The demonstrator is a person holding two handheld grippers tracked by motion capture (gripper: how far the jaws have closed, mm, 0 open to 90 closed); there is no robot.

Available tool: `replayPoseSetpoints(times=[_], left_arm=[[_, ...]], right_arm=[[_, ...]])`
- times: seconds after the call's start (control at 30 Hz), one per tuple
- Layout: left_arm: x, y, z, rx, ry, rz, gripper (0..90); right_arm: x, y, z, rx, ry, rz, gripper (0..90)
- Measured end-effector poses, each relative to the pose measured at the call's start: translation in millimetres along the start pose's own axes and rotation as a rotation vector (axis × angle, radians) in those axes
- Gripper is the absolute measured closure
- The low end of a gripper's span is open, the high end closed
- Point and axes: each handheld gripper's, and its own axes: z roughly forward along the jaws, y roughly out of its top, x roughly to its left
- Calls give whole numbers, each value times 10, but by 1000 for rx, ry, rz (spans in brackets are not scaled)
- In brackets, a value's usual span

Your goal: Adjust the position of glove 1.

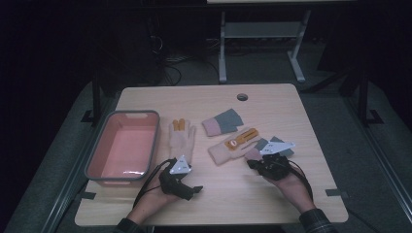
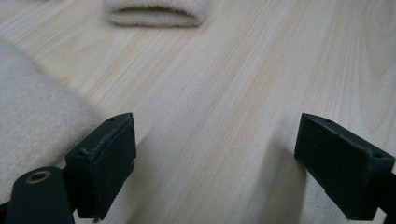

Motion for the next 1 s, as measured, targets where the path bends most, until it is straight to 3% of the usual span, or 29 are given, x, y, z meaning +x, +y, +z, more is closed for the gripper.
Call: replayPoseSetpoints(times=[0.37, 0.5, 0.67, 0.73, 0.77, 0.8, 0.83, 0.87, 1.0], left_arm=[[3, -2, -4, 2, 4, 5, 119], [-19, 42, -19, 48, 30, -18, 120], [-7, 57, -24, 58, 30, -28, 123], [-5, 77, -39, 54, 39, -28, 124], [-6, 90, -52, 48, 43, -32, 124], [1, 118, -70, 33, 43, -49, 125], [1, 118, -70, 33, 43, -49, 127], [21, 155, -88, 31, 55, -57, 127], [56, 252, -103, 21, 119, -67, 138]], right_arm=[[25, 158, 281, 10, 12, -7, 900], [71, 245, 371, 5, 25, -28, 889], [104, 263, 453, 5, 44, -34, 857], [132, 257, 488, 25, 65, -41, 772], [132, 257, 488, 25, 65, -41, 772], [144, 245, 513, 25, 76, -33, 692], [144, 245, 513, 25, 76, -33, 692], [153, 232, 536, 31, 91, -33, 611], [172, 195, 577, 46, 95, -45, 536]])
